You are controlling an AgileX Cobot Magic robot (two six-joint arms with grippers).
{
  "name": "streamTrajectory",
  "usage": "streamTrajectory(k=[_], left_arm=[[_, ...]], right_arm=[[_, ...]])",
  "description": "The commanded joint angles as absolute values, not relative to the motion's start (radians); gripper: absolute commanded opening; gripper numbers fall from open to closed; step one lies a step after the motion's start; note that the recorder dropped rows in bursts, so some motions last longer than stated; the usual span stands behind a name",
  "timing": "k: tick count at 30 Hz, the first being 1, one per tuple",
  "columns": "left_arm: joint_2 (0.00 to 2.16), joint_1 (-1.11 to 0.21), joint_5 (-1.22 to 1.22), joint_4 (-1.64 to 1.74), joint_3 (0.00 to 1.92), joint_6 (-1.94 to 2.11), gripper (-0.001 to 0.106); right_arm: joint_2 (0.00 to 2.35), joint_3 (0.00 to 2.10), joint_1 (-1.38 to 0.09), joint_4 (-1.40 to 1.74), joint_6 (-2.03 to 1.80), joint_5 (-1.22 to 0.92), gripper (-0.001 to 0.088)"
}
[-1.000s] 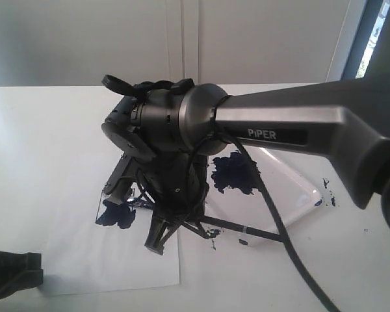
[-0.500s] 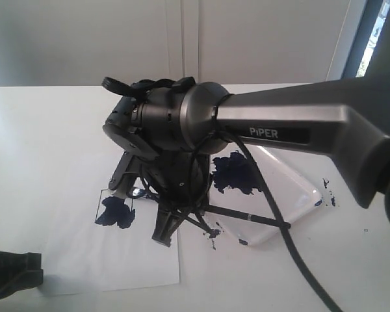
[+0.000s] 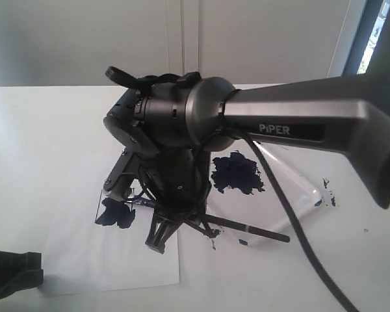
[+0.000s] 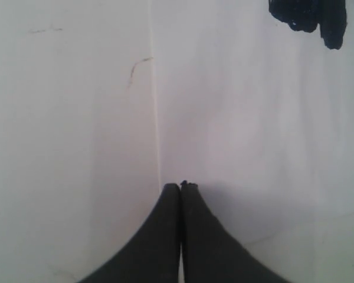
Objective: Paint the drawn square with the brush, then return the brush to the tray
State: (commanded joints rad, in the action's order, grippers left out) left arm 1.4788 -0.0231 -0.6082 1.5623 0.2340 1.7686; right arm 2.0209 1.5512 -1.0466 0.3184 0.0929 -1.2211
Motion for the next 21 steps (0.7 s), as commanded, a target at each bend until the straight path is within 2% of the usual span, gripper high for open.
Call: streamTrajectory(k=[21], left_arm=[[1.479, -0.023, -0.608, 1.577, 0.234, 1.774, 0.0]], right_arm=[[2.086, 1.544, -1.047, 0.422, 0.032, -1.221, 0.0]])
